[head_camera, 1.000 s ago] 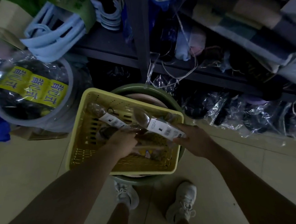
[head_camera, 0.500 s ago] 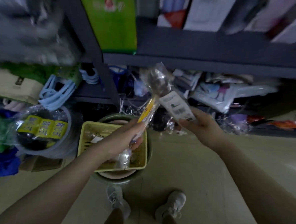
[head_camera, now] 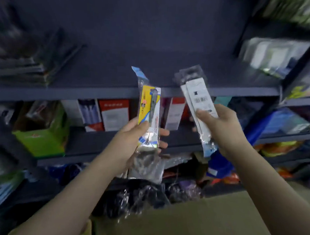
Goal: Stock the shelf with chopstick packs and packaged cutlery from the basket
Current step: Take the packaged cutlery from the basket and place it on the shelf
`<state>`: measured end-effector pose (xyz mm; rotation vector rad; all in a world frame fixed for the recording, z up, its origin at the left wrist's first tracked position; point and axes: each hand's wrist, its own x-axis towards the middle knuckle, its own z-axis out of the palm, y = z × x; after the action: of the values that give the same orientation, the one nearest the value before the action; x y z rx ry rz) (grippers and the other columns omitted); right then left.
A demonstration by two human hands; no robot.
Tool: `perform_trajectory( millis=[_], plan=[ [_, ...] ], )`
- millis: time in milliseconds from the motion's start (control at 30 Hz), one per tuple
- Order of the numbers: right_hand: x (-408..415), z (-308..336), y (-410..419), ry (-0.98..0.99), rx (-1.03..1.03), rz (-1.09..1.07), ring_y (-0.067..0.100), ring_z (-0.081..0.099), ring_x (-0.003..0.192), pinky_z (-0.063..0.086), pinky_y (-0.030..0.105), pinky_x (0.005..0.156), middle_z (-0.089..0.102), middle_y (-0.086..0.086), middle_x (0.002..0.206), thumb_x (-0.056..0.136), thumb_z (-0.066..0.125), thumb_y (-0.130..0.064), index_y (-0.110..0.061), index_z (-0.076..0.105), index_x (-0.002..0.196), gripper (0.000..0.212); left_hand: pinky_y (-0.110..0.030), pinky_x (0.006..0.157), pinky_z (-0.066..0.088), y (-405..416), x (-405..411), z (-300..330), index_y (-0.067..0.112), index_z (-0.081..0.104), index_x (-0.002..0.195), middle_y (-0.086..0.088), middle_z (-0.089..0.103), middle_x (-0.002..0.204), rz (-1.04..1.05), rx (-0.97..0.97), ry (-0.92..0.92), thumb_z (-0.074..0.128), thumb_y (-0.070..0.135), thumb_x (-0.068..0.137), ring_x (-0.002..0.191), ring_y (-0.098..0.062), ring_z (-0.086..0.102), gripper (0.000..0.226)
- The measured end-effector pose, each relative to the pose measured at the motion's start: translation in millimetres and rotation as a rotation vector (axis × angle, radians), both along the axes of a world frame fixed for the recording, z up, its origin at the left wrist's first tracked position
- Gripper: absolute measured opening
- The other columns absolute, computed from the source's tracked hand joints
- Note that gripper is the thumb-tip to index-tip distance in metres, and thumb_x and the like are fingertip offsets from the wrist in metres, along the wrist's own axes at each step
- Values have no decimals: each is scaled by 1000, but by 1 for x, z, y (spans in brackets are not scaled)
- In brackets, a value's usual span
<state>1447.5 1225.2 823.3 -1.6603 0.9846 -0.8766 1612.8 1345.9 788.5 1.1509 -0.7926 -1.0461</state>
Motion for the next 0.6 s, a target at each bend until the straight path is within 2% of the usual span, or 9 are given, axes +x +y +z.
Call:
perform_trajectory(
  millis=[67,133,233,333,400,467,533,600],
  plan=[
    [9,17,-33,-53,122,-56,7,58,38,39,26,48,63,-6,46,88,59,-21,-13,64,82,11,-28,52,55,-27,3,21,13,60,99,-6,75,73,38,-5,54,40,14,96,60,-23,71,20],
    [23,35,-68,-120,260,-81,10,54,35,38,28,53,59,-3,43,87,61,-21,-10,60,74,18,-31,58,53,-56,10,38,9,63,96,-6,76,73,72,30,88,47,13,93,63,-24,72,16],
    [48,54,-119,-78,297,-110,15,46,43,35,20,41,51,4,52,89,60,-20,-9,55,71,21,-26,50,55,-99,22,60,3,61,98,-7,75,73,65,55,105,48,10,92,59,-20,71,16],
    [80,54,-176,68,144,-78,19,42,49,34,21,43,48,7,60,87,53,-10,-6,55,82,6,-25,46,54,-141,33,78,3,61,92,-9,73,67,53,125,54,47,10,92,54,-19,69,16],
    [98,50,-219,235,-59,-87,23,51,60,37,27,51,54,11,69,84,46,-4,-3,59,87,13,-28,54,54,-171,46,86,3,63,89,-12,71,64,55,198,-11,45,7,89,56,-22,67,18],
    [111,46,-253,456,-236,-150,32,59,91,36,30,67,58,16,98,87,45,-7,2,54,111,28,-27,52,53,-198,60,94,1,60,85,-14,65,69,73,257,-59,43,1,81,53,-23,63,18],
    [120,36,-280,650,-346,-133,37,56,108,37,31,73,56,19,121,90,43,-13,2,45,124,37,-22,46,50,-223,70,98,2,55,77,-14,58,70,92,301,-119,40,-5,78,49,-23,60,17],
    [124,26,-291,787,-398,-38,39,54,110,43,36,81,55,22,124,89,41,-15,-3,49,118,33,-30,61,51,-246,79,97,0,55,79,-19,57,80,107,325,-199,43,-7,75,65,-30,60,15]
  ],
)
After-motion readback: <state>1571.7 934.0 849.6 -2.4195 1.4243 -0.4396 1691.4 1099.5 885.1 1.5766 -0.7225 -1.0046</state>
